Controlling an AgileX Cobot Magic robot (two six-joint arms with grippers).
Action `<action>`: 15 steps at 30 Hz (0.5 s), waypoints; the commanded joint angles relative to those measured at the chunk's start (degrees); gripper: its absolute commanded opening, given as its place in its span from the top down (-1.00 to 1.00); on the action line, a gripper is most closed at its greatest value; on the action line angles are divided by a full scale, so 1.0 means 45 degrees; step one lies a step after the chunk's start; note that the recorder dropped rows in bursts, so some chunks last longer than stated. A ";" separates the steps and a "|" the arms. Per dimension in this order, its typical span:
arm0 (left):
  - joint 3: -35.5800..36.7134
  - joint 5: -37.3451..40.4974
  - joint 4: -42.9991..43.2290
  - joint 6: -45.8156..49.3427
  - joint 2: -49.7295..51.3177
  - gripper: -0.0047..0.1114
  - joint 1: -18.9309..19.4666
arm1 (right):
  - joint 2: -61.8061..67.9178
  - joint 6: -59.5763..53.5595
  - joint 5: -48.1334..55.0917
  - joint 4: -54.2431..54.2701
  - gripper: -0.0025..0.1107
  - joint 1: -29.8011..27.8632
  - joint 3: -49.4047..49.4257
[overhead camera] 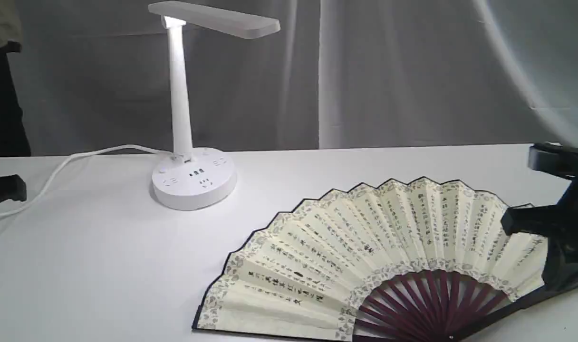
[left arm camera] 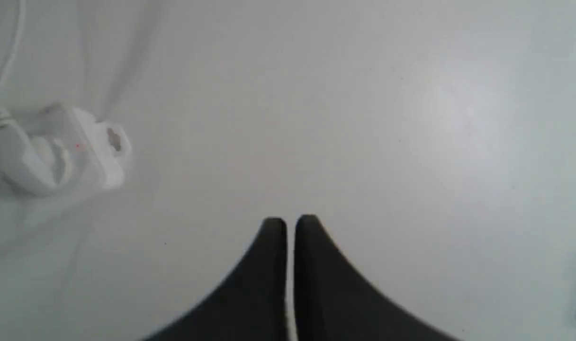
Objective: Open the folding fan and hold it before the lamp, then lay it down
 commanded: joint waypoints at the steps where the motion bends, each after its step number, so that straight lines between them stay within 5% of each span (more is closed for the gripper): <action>1: -0.0090 0.0150 -0.0321 0.1089 -0.0075 0.92 0.0108 | -0.0557 0.0510 -0.0221 -0.1479 0.96 0.0708 -0.0084; 15: -0.0090 0.0385 0.0202 0.1178 -0.0075 0.92 -0.0013 | -0.2112 0.0634 -0.1077 -0.1412 0.96 -0.0321 0.0611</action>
